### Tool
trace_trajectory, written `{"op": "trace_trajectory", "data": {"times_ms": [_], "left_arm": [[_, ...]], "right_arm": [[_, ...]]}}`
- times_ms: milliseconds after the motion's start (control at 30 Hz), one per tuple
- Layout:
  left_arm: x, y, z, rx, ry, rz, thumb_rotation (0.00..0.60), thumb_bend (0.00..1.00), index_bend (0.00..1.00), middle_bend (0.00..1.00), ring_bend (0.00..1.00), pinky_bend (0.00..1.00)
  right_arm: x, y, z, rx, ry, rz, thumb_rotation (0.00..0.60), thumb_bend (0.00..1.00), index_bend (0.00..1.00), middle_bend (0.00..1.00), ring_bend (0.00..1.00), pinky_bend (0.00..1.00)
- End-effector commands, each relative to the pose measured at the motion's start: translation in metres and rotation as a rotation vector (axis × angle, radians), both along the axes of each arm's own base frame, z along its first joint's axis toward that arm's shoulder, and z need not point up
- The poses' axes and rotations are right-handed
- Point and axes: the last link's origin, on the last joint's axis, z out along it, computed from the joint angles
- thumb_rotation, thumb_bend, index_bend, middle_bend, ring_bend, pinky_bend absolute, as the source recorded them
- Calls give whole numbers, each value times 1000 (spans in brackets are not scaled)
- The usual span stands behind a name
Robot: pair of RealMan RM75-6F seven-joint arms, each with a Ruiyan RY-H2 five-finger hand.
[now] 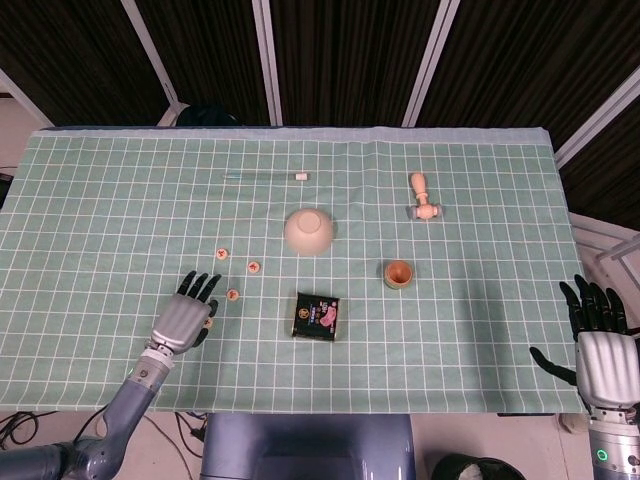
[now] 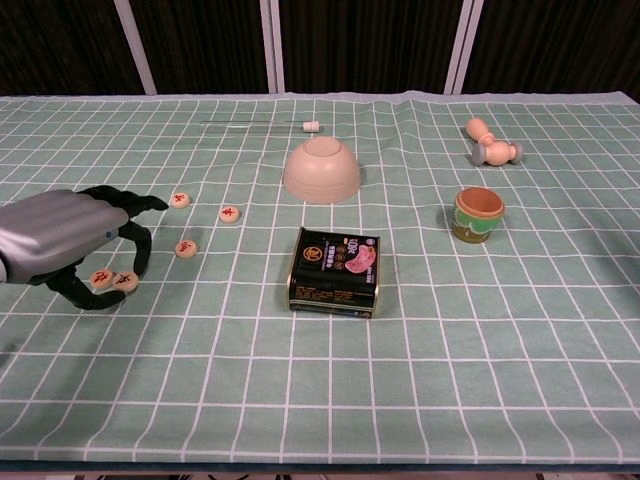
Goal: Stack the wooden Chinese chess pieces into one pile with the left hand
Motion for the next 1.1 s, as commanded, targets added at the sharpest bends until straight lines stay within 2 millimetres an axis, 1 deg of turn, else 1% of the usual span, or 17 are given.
{"op": "trace_trajectory", "data": {"times_ms": [33, 200, 300, 400, 533, 833, 1100], "left_arm": [[9, 9, 11, 30, -12, -12, 600, 306, 504, 0, 0, 0], [31, 30, 22, 61, -4, -40, 600, 306, 504, 0, 0, 0], [43, 40, 21, 53, -1, -40, 600, 305, 503, 0, 0, 0], [50, 47, 17, 43, 21, -41, 600, 305, 502, 0, 0, 0], [52, 52, 8, 30, 46, -28, 600, 306, 503, 0, 0, 0], [48, 58, -16, 3, 95, -11, 600, 305, 503, 0, 0, 0], [52, 60, -32, -4, 110, -20, 600, 306, 493, 0, 0, 0]], "right_arm": [[-1, 0, 0, -1, -3, -5, 600, 233, 89, 13, 0, 0], [0, -2, 0, -1, -7, -10, 600, 232, 89, 13, 0, 0], [-1, -4, -1, 3, -2, -13, 600, 232, 89, 13, 0, 0], [-1, -5, -2, 2, -1, -17, 600, 233, 89, 13, 0, 0], [-2, -5, -2, 2, -6, -23, 600, 233, 92, 13, 0, 0], [-2, -6, 0, -1, -16, -23, 600, 233, 95, 13, 0, 0], [-2, -7, 0, -6, -22, -26, 600, 232, 95, 13, 0, 0]]}}
